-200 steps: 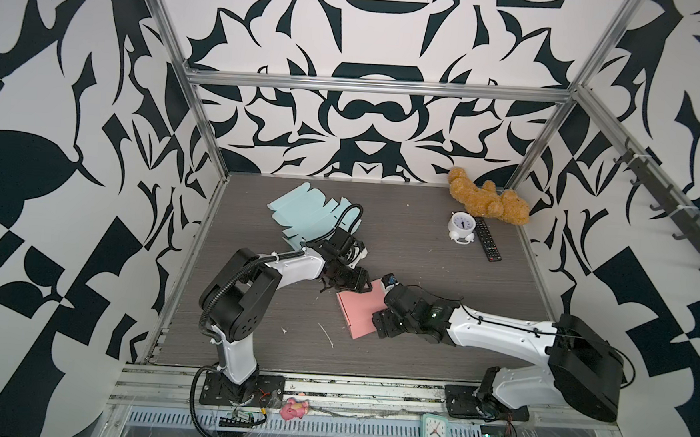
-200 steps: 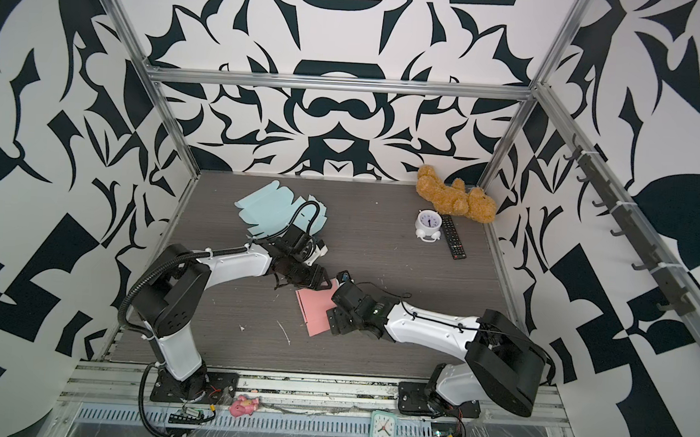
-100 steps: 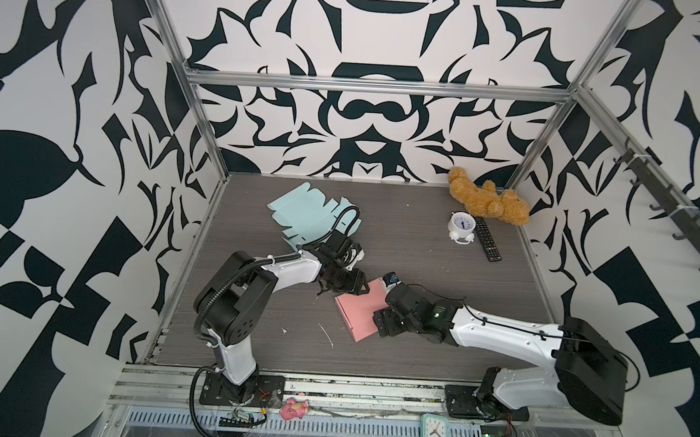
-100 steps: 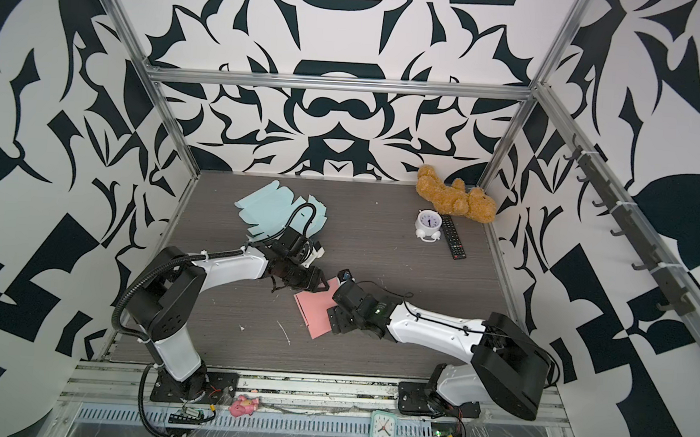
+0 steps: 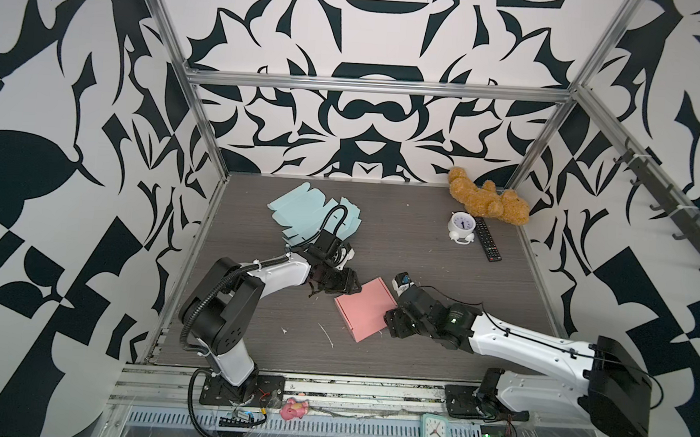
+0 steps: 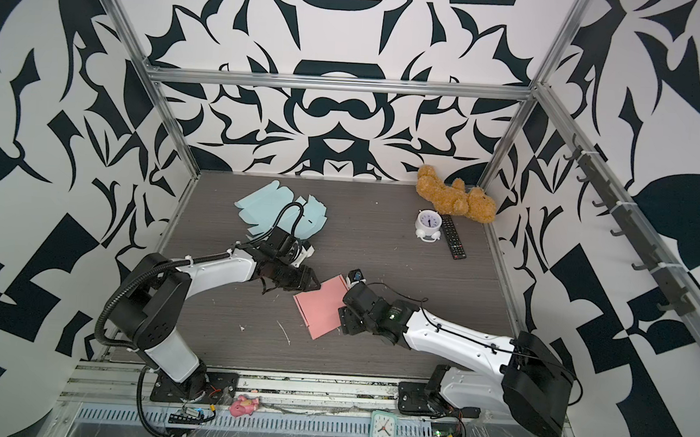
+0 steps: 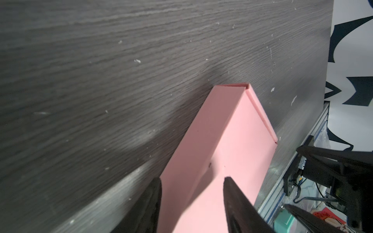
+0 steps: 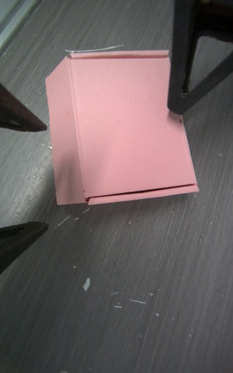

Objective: Assemble paper box
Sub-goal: Fold and tuck the lid into the gap.

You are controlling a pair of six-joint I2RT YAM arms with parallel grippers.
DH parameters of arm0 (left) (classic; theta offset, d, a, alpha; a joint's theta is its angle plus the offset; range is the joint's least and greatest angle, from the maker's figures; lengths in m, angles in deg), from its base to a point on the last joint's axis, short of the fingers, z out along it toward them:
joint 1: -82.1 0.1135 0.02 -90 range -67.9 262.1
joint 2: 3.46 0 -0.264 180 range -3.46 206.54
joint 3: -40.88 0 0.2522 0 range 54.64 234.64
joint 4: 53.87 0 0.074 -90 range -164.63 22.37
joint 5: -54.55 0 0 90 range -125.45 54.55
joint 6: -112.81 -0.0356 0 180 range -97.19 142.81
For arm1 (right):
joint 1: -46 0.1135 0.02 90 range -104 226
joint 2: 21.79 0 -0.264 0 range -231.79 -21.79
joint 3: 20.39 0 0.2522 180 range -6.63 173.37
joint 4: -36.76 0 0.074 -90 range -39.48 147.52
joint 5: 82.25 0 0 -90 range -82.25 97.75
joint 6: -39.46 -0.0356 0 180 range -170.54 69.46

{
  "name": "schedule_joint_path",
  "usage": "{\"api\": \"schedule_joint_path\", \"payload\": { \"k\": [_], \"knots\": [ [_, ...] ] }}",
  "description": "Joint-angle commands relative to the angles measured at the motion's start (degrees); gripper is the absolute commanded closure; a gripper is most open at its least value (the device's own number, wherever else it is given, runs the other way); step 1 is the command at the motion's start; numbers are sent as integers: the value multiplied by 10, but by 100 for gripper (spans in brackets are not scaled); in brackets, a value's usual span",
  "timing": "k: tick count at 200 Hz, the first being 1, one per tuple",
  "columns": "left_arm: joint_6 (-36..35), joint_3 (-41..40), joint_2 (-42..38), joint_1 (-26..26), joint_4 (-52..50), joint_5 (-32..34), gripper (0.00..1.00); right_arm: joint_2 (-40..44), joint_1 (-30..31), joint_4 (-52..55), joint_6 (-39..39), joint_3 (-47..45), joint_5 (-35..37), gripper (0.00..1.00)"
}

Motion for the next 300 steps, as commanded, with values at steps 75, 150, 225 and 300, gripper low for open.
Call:
{"api": "schedule_joint_path", "payload": {
  "k": [75, 150, 225, 300],
  "knots": [
    [17, -45, -50, 2, 8, -29, 48, -51, 0, -32, -5, -4, -16, 56],
    [37, -79, -67, -16, 27, -37, 48, -100, -1, -65, 5, 9, -23, 61],
    [61, -94, -63, -31, 56, -44, 48, -142, -1, -94, 14, 29, -31, 62],
    [77, -104, -53, -44, 81, -61, 49, -168, 0, -107, 27, 67, -36, 62]
  ]
}}
